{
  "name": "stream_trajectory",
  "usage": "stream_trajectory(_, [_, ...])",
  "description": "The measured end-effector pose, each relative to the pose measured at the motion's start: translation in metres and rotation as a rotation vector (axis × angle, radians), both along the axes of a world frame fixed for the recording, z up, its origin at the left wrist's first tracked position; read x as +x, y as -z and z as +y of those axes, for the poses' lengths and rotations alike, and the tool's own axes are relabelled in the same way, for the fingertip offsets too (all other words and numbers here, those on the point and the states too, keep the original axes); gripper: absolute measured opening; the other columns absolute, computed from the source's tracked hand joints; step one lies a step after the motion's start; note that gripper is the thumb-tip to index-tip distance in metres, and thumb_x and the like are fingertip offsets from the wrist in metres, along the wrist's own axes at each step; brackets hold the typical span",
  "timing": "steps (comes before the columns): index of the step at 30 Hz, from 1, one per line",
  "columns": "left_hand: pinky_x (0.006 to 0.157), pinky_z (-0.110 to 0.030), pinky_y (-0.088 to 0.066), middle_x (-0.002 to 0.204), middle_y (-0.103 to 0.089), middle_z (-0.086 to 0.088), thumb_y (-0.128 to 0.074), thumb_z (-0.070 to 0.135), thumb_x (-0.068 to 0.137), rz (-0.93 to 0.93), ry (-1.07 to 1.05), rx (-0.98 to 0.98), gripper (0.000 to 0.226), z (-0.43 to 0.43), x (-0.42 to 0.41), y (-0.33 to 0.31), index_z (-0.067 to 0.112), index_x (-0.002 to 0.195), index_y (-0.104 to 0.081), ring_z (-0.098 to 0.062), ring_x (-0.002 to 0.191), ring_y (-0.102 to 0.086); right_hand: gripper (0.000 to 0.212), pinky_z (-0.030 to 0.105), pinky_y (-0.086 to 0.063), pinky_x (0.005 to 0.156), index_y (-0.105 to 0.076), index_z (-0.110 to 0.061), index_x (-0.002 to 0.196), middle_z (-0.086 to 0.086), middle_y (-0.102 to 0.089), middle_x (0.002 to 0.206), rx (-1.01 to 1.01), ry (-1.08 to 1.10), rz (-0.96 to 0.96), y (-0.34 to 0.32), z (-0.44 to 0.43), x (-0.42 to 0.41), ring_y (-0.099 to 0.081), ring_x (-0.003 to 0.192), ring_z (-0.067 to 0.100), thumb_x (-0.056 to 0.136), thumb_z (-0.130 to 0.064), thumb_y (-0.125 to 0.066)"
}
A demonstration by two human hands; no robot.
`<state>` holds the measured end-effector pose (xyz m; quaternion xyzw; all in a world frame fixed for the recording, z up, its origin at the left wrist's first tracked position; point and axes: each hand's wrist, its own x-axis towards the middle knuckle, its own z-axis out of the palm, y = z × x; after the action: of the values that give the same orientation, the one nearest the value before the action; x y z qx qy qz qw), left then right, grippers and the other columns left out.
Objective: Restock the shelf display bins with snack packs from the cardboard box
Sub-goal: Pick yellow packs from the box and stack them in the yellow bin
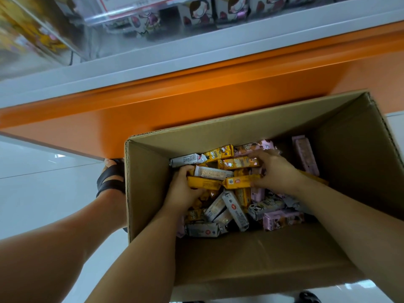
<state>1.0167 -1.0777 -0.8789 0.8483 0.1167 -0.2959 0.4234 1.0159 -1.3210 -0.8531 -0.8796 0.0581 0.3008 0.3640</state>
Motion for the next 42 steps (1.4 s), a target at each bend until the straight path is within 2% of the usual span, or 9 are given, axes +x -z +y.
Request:
stream_trajectory(3, [0.078, -0.024, -0.052, 0.114, -0.058, 0.002, -0.076, 0.007, 0.078, 0.047, -0.015, -0.044, 0.046, 0.000, 0.005, 0.004, 0.030, 0.109, -0.052, -0.008, 0.096, -0.059, 0.084, 0.019, -0.034, 0.097, -0.036, -0.025, 0.143, 0.005, -0.026, 0.145, -0.042, -0.074, 0.012, 0.000, 0.000, 0.000, -0.042, 0.126, 0.021, 0.073, -0.018, -0.080])
stream_trajectory(6, [0.076, -0.024, -0.051, 0.106, -0.056, 0.008, -0.074, 0.008, 0.080, 0.137, -0.059, -0.075, 0.049, 0.000, 0.007, 0.003, 0.025, 0.119, -0.050, -0.006, 0.092, -0.057, 0.092, 0.037, -0.040, 0.106, -0.029, -0.029, 0.146, 0.006, -0.023, 0.145, -0.123, -0.144, 0.007, -0.001, 0.001, 0.002, -0.034, 0.132, 0.027, 0.070, -0.026, -0.082])
stream_trajectory(11, [0.081, -0.028, -0.049, 0.123, -0.051, 0.002, -0.077, 0.011, 0.078, 0.143, -0.073, -0.078, 0.055, -0.003, 0.008, 0.005, 0.027, 0.119, -0.044, -0.016, 0.108, -0.054, 0.099, 0.042, -0.036, 0.108, -0.024, -0.024, 0.147, 0.007, -0.023, 0.142, -0.304, -0.277, 0.011, 0.000, 0.001, 0.005, -0.027, 0.133, 0.029, 0.068, -0.045, -0.080])
stream_trajectory(19, [0.100, -0.036, -0.047, 0.129, -0.049, 0.004, -0.077, 0.010, 0.078, -0.118, -0.243, -0.140, 0.067, -0.010, 0.004, -0.011, 0.030, 0.130, -0.039, -0.014, 0.116, -0.052, 0.075, 0.033, -0.050, 0.082, -0.035, -0.023, 0.134, 0.007, -0.052, 0.124, -0.232, -0.223, -0.029, 0.002, 0.006, 0.003, -0.053, 0.105, 0.022, 0.072, -0.034, -0.077])
stream_trajectory(25, [0.069, 0.005, -0.036, 0.124, -0.036, 0.014, -0.074, 0.013, 0.081, -0.324, -0.296, -0.028, 0.065, -0.016, -0.004, -0.036, 0.030, 0.134, -0.041, 0.024, 0.089, -0.038, 0.069, 0.037, -0.051, 0.083, -0.035, -0.027, 0.137, 0.005, -0.060, 0.116, -0.168, -0.170, -0.097, 0.005, 0.014, 0.003, -0.060, 0.098, 0.022, 0.079, -0.031, -0.072])
stream_trajectory(29, [0.087, -0.013, -0.037, 0.126, -0.037, 0.015, -0.075, 0.019, 0.080, -0.327, -0.316, -0.037, 0.070, -0.017, -0.009, -0.044, 0.030, 0.138, -0.038, 0.003, 0.105, -0.041, 0.074, 0.023, -0.047, 0.083, -0.038, -0.026, 0.139, 0.005, -0.054, 0.127, 0.019, 0.008, -0.098, 0.009, 0.020, 0.004, -0.056, 0.105, 0.016, 0.076, -0.019, -0.076])
stream_trajectory(31, [0.081, -0.010, -0.037, 0.125, -0.040, 0.017, -0.075, 0.020, 0.081, -0.290, -0.337, -0.059, 0.072, -0.017, -0.007, -0.042, 0.030, 0.140, -0.036, -0.002, 0.112, -0.041, 0.079, 0.021, -0.043, 0.087, -0.036, -0.025, 0.141, 0.005, -0.047, 0.133, 0.069, 0.053, -0.107, 0.013, 0.026, 0.006, -0.053, 0.111, 0.017, 0.075, -0.016, -0.078])
stream_trajectory(38, [0.073, -0.009, -0.044, 0.123, -0.044, 0.012, -0.071, 0.015, 0.084, -0.151, -0.326, -0.082, 0.069, -0.015, -0.011, -0.022, 0.026, 0.141, -0.034, -0.003, 0.106, -0.049, 0.086, 0.026, -0.041, 0.098, -0.033, -0.028, 0.142, 0.006, -0.041, 0.137, 0.193, 0.010, -0.056, 0.019, 0.044, 0.015, -0.046, 0.122, 0.022, 0.072, -0.014, -0.081])
stream_trajectory(42, [0.091, -0.031, -0.051, 0.130, -0.045, 0.006, -0.072, 0.015, 0.083, -0.144, -0.343, -0.064, 0.068, -0.013, -0.008, -0.018, 0.024, 0.140, -0.037, -0.011, 0.114, -0.050, 0.089, 0.030, -0.038, 0.102, -0.035, -0.029, 0.142, 0.007, -0.035, 0.140, 0.164, -0.056, 0.001, 0.025, 0.044, 0.027, -0.042, 0.126, 0.025, 0.069, -0.016, -0.083])
